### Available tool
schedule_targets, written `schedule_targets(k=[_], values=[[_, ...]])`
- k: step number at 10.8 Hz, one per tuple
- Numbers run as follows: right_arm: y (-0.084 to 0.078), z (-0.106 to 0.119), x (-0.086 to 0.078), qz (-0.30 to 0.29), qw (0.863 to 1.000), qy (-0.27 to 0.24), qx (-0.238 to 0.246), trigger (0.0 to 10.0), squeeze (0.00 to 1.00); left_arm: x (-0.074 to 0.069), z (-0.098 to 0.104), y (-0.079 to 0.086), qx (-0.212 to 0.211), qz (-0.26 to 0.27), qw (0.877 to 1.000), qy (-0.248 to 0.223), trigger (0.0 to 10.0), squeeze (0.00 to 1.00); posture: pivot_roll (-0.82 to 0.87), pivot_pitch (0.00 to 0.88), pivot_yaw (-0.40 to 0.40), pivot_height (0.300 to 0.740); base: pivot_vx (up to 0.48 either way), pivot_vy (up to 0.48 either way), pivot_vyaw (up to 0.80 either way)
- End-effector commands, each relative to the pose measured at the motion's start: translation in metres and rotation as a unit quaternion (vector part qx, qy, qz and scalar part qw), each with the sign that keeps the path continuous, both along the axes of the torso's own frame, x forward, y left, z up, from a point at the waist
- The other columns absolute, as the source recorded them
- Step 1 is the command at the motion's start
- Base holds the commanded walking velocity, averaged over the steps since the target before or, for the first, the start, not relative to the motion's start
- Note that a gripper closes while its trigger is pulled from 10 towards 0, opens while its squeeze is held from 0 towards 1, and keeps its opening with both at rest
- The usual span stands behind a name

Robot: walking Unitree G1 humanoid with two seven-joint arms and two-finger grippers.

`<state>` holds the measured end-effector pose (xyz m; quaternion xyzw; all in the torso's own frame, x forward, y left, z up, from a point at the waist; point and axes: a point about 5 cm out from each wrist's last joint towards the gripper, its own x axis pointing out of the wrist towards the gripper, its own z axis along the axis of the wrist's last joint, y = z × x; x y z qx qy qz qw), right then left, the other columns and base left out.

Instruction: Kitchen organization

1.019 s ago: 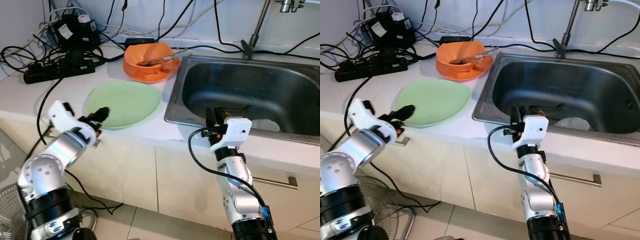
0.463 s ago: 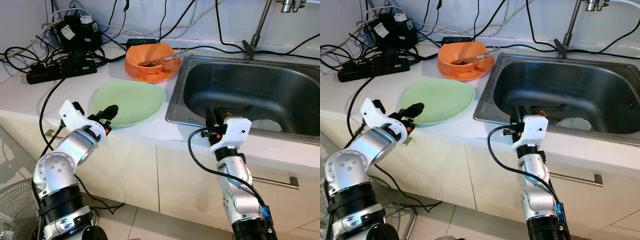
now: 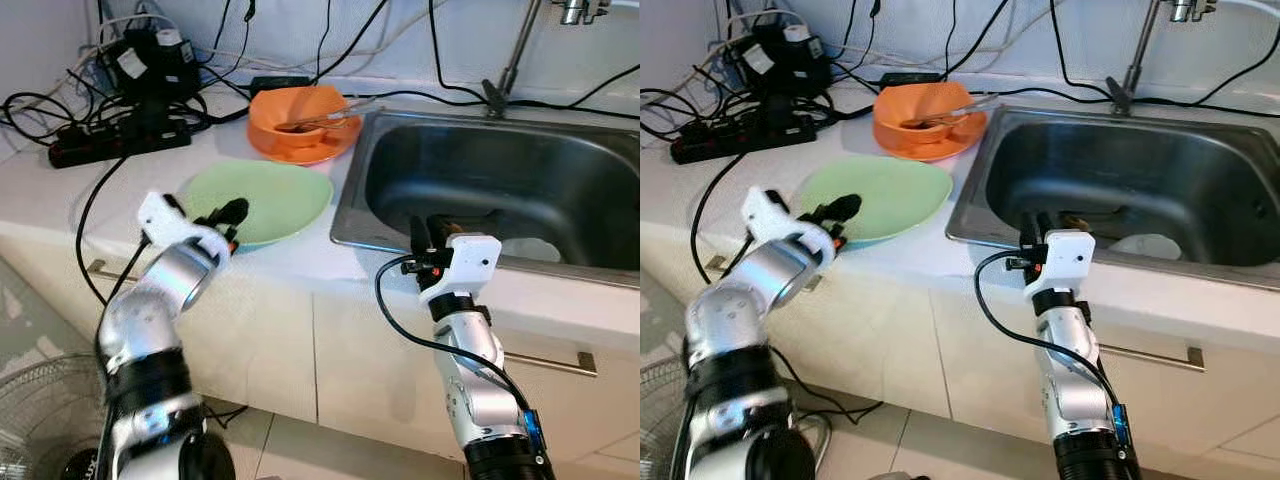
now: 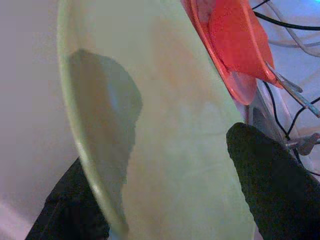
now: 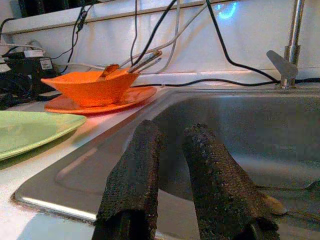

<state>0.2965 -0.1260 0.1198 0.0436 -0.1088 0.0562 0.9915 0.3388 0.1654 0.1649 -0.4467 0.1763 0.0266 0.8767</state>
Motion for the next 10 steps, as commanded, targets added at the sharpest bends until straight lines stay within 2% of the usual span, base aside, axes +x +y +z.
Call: schedule_targets(k=[1, 3, 4, 10], values=[[0.002, -0.008, -0.001, 0.006, 1.0, 0.024, -0.003, 10.0, 0.0, 0.004, -0.003, -0.005, 0.013, -0.004, 1.0, 0.015, 10.0, 0.0, 0.06, 0.017, 0.087, 0.74, 0.0, 0.0, 0.0], [0.001, -0.007, -0.001, 0.002, 1.0, 0.023, -0.003, 10.0, 0.0, 0.01, -0.004, -0.009, 0.02, -0.003, 1.0, 0.019, 10.0, 0.0, 0.05, 0.017, 0.09, 0.74, 0.0, 0.0, 0.0], [0.0, -0.007, -0.001, 0.001, 1.0, 0.023, -0.003, 10.0, 0.0, 0.01, -0.005, -0.011, 0.026, -0.006, 1.0, 0.018, 0.0, 0.0, 0.05, 0.017, 0.091, 0.74, 0.0, 0.0, 0.0], [0.001, -0.007, 0.001, 0.006, 1.0, 0.024, -0.004, 10.0, 0.0, 0.0, -0.012, -0.001, 0.046, 0.033, 0.998, 0.032, 0.0, 0.0, 0.07, 0.015, 0.083, 0.74, 0.0, 0.0, 0.0]])
